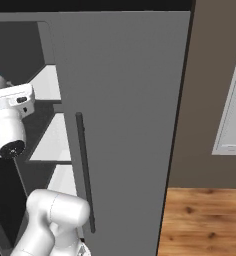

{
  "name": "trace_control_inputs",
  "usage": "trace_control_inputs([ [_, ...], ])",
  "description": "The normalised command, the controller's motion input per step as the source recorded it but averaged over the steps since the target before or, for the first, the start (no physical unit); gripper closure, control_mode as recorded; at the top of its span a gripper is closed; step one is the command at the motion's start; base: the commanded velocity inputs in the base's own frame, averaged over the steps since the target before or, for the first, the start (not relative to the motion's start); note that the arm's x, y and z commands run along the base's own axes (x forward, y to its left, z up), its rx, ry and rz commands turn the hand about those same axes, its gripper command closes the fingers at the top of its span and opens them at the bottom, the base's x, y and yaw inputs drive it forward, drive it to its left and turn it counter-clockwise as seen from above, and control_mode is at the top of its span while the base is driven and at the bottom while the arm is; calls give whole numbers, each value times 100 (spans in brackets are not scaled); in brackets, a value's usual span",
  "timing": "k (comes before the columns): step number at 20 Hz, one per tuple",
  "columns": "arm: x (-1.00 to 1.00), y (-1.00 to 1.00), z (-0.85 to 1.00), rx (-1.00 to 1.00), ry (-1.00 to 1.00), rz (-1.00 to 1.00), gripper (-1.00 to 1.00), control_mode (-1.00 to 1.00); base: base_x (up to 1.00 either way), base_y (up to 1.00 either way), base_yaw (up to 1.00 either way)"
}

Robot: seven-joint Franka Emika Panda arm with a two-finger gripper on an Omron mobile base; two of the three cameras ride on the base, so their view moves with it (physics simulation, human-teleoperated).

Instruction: Take the bottled waters from the counter and place them in the freezer to freeze. Close the freezer door after placing the bottles.

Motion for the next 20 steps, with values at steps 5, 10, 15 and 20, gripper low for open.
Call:
trace_control_inputs([
  [5, -23, -30, 68, 3, -12, 0, 100, -100, 0, 0, 0],
  [10, 0, -5, 11, 1, 4, 0, 100, -100, 0, 0, 0],
  [15, 4, 0, -40, -7, 17, 0, 100, -100, 0, 0, 0],
  [20, 1, 0, -4, 0, 15, 0, 100, -100, 0, 0, 0],
])
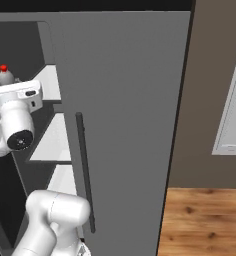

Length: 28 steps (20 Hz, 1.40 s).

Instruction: Take the bottled waters from the counter and place them in the freezer to freeze. Close the freezer door after placing the bottles.

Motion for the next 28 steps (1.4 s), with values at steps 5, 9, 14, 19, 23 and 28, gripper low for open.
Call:
trace_control_inputs([
  [5, -3, 7, 6, -13, 1, 0, 100, -100, 0, 0, 0],
  [9, -1, 8, 0, -18, 2, 0, 100, -100, 0, 0, 0],
  [14, -1, 0, 0, -15, 0, 0, 100, -100, 0, 0, 0],
  [19, 2, 0, 0, 0, 1, 0, 100, -100, 0, 0, 0],
  [23, 25, 0, 0, 0, 0, -2, 100, -100, 0, 0, 0],
  [28, 44, 0, 0, 0, 0, -3, 100, -100, 0, 0, 0],
])
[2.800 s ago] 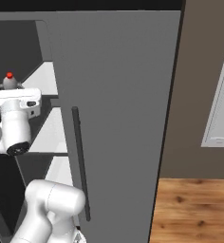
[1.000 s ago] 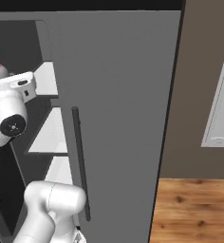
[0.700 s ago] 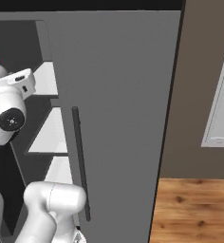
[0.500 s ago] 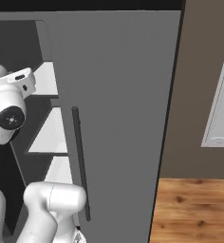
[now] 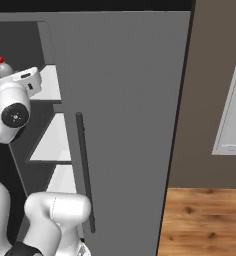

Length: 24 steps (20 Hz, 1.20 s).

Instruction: Take the bottled waters from the counter and place them in the freezer to freeze. Close the freezer door after placing the bottles.

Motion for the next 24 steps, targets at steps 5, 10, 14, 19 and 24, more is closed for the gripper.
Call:
trace_control_inputs([
  [5, 50, 6, -1, 0, 0, -1, 100, -100, 0, 0, 0],
  [10, 55, 9, -5, 0, 0, 0, 100, -100, 0, 0, 0],
  [14, 44, 8, -18, 0, 0, 0, 100, -100, 0, 0, 0],
  [19, 26, 7, -36, 1, 0, 0, 100, -100, 0, 0, 0],
  [24, 31, 25, -13, 2, 0, 0, 100, -100, 0, 0, 0],
])
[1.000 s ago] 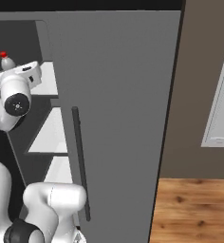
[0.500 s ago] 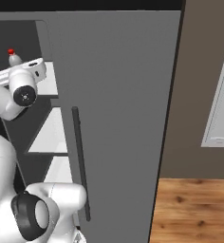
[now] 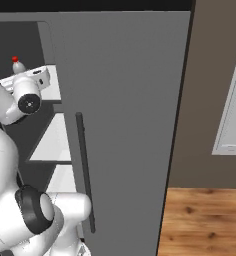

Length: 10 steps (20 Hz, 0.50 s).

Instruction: Take the bottled waters from the counter and place them in the freezer to freeze. Close the freezer door after placing the bottles.

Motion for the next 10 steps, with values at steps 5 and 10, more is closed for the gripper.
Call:
trace_control_inputs([
  [5, 51, 29, 0, 1, 0, 0, 100, -100, 0, 0, 0],
  [10, 39, 24, -14, 0, 0, 0, 100, -100, 0, 0, 0],
])
